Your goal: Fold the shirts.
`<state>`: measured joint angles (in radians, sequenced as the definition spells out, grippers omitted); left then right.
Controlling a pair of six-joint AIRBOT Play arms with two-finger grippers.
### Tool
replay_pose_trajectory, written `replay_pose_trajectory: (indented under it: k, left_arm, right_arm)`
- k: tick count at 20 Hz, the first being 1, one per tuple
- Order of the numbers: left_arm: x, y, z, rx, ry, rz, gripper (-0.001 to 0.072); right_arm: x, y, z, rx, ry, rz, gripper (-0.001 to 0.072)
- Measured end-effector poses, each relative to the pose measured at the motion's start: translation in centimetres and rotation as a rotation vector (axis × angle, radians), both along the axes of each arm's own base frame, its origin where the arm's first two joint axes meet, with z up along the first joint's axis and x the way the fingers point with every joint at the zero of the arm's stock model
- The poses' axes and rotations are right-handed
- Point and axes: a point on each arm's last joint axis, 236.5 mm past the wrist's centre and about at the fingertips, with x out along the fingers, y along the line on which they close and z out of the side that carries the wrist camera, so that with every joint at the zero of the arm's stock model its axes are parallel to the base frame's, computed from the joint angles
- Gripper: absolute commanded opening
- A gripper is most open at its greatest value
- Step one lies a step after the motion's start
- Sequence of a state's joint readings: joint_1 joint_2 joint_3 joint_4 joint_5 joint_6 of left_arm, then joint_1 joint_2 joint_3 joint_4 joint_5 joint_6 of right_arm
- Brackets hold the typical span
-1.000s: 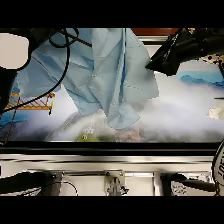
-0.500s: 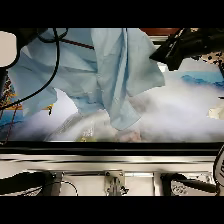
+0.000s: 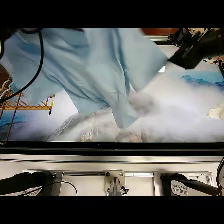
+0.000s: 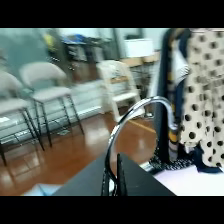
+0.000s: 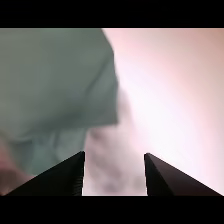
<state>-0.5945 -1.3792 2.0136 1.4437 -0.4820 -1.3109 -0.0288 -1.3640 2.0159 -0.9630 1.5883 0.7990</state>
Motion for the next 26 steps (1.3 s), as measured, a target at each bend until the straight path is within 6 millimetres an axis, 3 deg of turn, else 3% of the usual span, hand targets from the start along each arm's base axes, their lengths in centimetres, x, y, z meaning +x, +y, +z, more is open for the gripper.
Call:
replay_pose_trajectory:
  k: [1,3,6,7,9,13,16,17,18,19,23,26]
  left_arm:
    - [0.0,-0.5,-0.9,0.007,0.031,-0.015,0.0057]
    - [-0.2,0.0,0.2,-0.021,0.010,-0.011,0.0057]
    - [-0.3,-0.5,-0.5,-0.012,0.037,-0.025,0.0057]
    - [-0.5,-0.3,0.0,-0.022,0.023,-0.022,0.0057]
    - [-0.3,-0.1,-0.1,-0.011,0.022,-0.013,0.0057]
    - [-0.7,-0.1,0.2,-0.022,0.020,-0.020,0.0056]
    - [-0.7,0.0,0.3,-0.020,0.017,-0.018,0.0057]
    - [-0.7,0.0,0.4,-0.020,0.017,-0.018,0.0057]
    - [-0.8,0.0,0.4,-0.021,0.018,-0.020,0.0057]
    - [-0.8,0.1,0.5,-0.022,0.017,-0.019,0.0057]
    - [-1.1,0.4,0.9,-0.027,0.009,-0.016,0.0057]
    - [-1.0,1.0,1.2,-0.030,0.005,-0.007,0.0057]
  right_arm:
    - [-0.3,0.2,0.0,0.006,0.009,0.004,0.0502]
    - [0.6,-1.6,-1.5,-0.041,0.045,-0.065,0.0503]
    - [0.5,0.0,-2.1,0.021,0.087,-0.024,0.0539]
    - [1.4,-0.2,-2.7,0.025,0.091,-0.043,0.0635]
    - [2.6,1.5,-2.2,0.112,0.072,-0.018,0.0637]
    - [5.2,3.0,-2.9,0.199,0.062,0.003,0.0638]
    - [6.3,4.2,-4.9,0.189,0.083,0.029,0.0637]
    - [6.5,5.1,-5.6,0.182,0.086,0.049,0.0571]
    - [7.0,5.7,-6.2,0.171,0.080,0.057,0.0300]
    - [7.8,5.8,-6.7,0.154,0.064,0.045,0.0079]
    - [9.0,5.3,-6.1,0.113,-0.013,0.013,0.0067]
    - [8.4,1.8,-4.5,0.049,-0.053,-0.053,0.0066]
